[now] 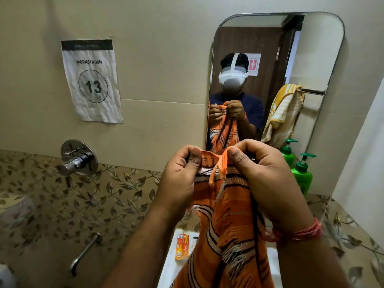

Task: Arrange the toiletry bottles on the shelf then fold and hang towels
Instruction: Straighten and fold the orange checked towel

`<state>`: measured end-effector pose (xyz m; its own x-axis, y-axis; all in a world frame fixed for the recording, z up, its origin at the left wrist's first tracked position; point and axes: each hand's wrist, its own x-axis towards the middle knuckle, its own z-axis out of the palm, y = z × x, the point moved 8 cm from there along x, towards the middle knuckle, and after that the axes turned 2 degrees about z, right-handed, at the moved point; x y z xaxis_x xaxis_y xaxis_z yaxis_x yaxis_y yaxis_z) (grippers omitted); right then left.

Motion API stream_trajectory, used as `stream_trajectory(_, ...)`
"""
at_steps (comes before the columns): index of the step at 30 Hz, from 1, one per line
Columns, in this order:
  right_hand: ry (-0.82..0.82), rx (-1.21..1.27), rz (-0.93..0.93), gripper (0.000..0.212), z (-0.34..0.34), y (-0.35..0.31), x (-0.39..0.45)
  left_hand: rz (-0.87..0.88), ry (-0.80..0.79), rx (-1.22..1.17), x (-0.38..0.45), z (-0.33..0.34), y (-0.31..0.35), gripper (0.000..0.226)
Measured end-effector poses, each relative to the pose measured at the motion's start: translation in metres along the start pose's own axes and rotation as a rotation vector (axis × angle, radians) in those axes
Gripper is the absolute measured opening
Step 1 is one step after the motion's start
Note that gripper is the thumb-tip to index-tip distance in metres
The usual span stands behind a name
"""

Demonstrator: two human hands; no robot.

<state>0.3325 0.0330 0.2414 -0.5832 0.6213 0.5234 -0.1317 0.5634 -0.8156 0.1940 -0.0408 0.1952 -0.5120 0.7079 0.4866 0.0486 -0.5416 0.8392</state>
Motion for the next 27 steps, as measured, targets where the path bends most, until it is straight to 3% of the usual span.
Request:
stream_trajectory(6,-0.023,-0.148,-0.146,0.022,0.005,-0.015,0.003,0.06,0.062,0.116,0.007,-0.002,0.013,0.015)
stream_trajectory(11,-0.064,0.21,-0.169,0.018,0.012,-0.023,0.0,0.087,-0.01,0.169,0.01,0.005,0.021,0.008)
stream_trajectory(15,-0.046,-0.137,-0.101,0.019,0.023,-0.013,0.004,0.067,-0.035,0.093,0.01,0.003,0.024,0.009)
stream_trajectory(21,0.124,-0.289,-0.111,0.022,0.023,-0.016,0.006,0.001,-0.125,-0.019,0.005,0.005,0.014,0.023)
stream_trajectory(27,0.225,-0.426,-0.153,0.021,0.024,-0.017,0.006,-0.05,-0.108,-0.206,0.0,-0.001,0.006,0.034)
